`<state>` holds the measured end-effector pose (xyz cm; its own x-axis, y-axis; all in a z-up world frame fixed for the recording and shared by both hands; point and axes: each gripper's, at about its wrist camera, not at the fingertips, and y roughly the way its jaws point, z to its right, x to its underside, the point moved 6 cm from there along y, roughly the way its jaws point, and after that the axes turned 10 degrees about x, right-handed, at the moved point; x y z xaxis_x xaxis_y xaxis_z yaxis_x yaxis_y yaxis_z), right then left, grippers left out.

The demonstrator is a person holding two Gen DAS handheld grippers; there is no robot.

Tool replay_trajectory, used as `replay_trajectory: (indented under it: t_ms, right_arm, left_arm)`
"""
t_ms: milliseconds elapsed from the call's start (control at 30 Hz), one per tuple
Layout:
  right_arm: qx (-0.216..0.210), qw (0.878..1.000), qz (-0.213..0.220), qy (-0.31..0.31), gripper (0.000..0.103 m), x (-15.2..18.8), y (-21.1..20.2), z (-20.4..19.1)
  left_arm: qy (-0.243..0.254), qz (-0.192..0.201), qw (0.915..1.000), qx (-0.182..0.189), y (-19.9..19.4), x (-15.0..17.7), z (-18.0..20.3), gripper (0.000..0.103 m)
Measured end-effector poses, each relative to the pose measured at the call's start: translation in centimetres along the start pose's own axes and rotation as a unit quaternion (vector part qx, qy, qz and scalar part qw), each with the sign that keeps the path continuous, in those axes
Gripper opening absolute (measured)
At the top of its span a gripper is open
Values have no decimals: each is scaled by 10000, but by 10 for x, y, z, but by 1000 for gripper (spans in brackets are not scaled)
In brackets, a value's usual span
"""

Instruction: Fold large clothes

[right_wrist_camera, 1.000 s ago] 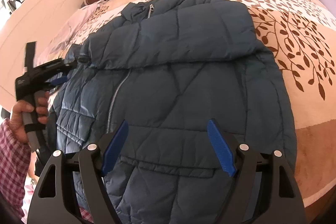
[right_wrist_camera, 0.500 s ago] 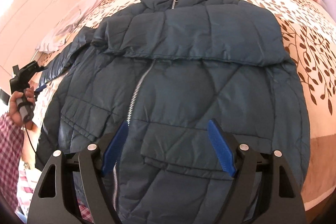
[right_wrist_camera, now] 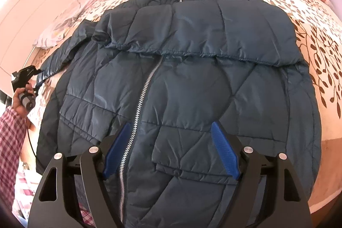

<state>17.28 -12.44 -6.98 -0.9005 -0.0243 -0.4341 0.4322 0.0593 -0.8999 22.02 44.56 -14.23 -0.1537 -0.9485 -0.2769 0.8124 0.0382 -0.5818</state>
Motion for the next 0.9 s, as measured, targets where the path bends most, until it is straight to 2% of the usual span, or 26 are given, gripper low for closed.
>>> replay_trajectory:
  t_ms: [67,167,233,267,367,433,500,567,600,633,700,767,800,900]
  right_arm:
    - [25,10000,7,-6,76,0,-1,0]
    - [31,10000,40,27,76,-1,-3,1]
    - [17,9999,77,65,76,-2,-6,3]
    - [4,9999,93,81,76,-1,-7,5]
    - [-36,9998,167,100,76,-1,-13,8]
    - [-64,9996,220,142,76,0,-17,12]
    - [-102,9993,264,223,76,3,-21,19]
    - [-144,9990,293,298,76,5,-24,23]
    - [-158,9989,307,322,76,5,-25,25]
    - [-182,9986,334,355,76,6,-27,28]
    - [-221,9981,391,414,76,9,-31,33]
    - [-250,9977,431,461,76,12,-35,38]
    - [-261,9974,456,503,76,13,-36,43]
    - [-295,9962,496,655,76,16,-39,56]
  left_arm:
    - [49,-4,10000,18,-2,-2,1,4]
    - [587,179,9981,-32,-15,-3,20,1]
    - [1061,380,9936,-2,-29,-3,44,1]
    - [1266,475,9908,44,-36,-3,56,1]
    - [2040,792,9751,349,-66,2,109,1]
    - [2704,983,9553,671,-92,16,158,1]
    - [3147,1038,9382,1003,-111,31,197,1]
    - [3631,981,9148,1473,-133,58,245,1]
    - [3895,906,8996,1756,-144,78,270,1]
    - [4048,847,8901,1916,-150,92,286,1]
    - [4356,622,8678,2310,-161,127,319,1]
    - [4652,209,8436,2671,-165,175,349,1]
    - [4746,52,8354,2772,-165,193,356,1]
    - [5142,-595,8017,2988,-152,272,377,1]
